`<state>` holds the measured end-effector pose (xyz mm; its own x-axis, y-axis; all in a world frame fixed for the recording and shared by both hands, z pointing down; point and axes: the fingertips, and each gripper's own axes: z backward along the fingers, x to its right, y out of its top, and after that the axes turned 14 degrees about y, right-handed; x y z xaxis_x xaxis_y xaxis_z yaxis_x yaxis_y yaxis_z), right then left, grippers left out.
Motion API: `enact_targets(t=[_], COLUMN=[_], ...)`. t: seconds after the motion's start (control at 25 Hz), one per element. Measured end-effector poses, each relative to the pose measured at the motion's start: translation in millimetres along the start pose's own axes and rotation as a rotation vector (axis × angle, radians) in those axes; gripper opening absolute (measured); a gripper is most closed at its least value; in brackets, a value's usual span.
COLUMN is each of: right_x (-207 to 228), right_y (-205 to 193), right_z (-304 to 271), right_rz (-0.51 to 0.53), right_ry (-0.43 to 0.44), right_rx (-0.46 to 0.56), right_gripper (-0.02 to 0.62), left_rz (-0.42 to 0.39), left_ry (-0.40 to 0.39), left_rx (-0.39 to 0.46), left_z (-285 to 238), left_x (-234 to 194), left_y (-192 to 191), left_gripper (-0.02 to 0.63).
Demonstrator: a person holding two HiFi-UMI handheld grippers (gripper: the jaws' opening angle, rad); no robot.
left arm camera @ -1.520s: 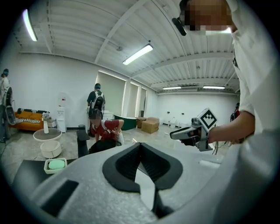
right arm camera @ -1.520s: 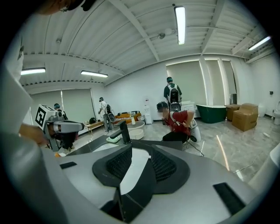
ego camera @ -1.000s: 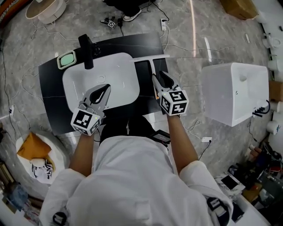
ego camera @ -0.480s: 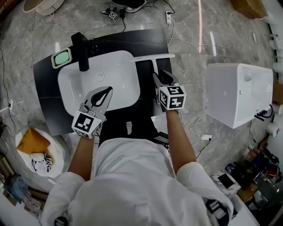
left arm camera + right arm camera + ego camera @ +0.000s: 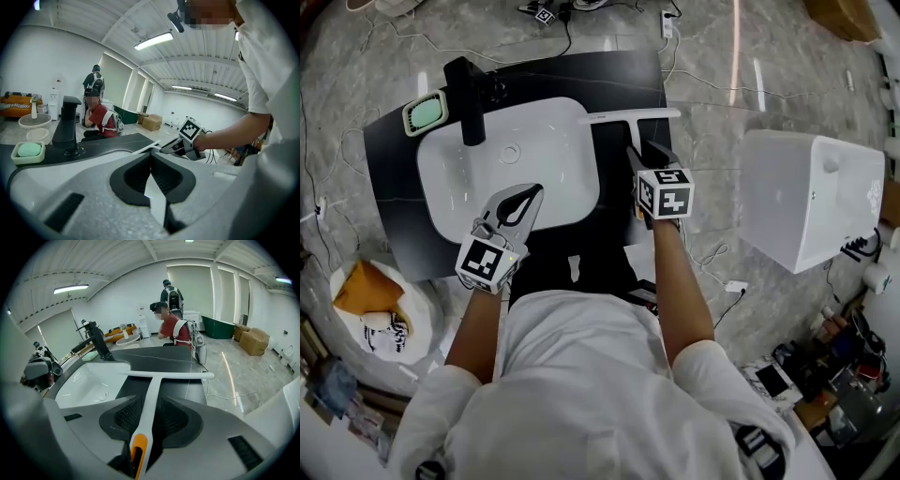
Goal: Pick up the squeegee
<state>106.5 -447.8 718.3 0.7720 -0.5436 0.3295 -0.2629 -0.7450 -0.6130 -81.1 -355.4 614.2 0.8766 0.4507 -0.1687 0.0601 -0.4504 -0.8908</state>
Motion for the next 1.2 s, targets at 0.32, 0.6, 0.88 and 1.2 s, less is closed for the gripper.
enact_targets(t=[0.32,0.6,0.88,1.2], right_x=[0.0,5.4,-3.8,-24.6], right_y=[-0.4,0.5,8.5,45.7], right_z=[-7.0,-2.1,4.7,26.2], right_rz=[-0.006,-0.027,-0.023,0.024], right_ry=[-0.007,-0.028,-0.023,-0.014], right_rx=[-0.026,-0.019,0.013,0.098], right_gripper=[0.106,0.087,0.086,0.086], left_rz=[0.01,0.006,-0.006,-0.023], left_ry=[0.009,0.003,-0.007,0.01], left_rx=[0.001,0.009,0.024,0.061], left_z=[3.2,7.7,14.5,26.3], left_x=[-3.9,-3.0,-4.2,-12.9], left_y=[-2.4,0.2,6.3,26.8], left_gripper=[0.014,0.014,0.014,0.014])
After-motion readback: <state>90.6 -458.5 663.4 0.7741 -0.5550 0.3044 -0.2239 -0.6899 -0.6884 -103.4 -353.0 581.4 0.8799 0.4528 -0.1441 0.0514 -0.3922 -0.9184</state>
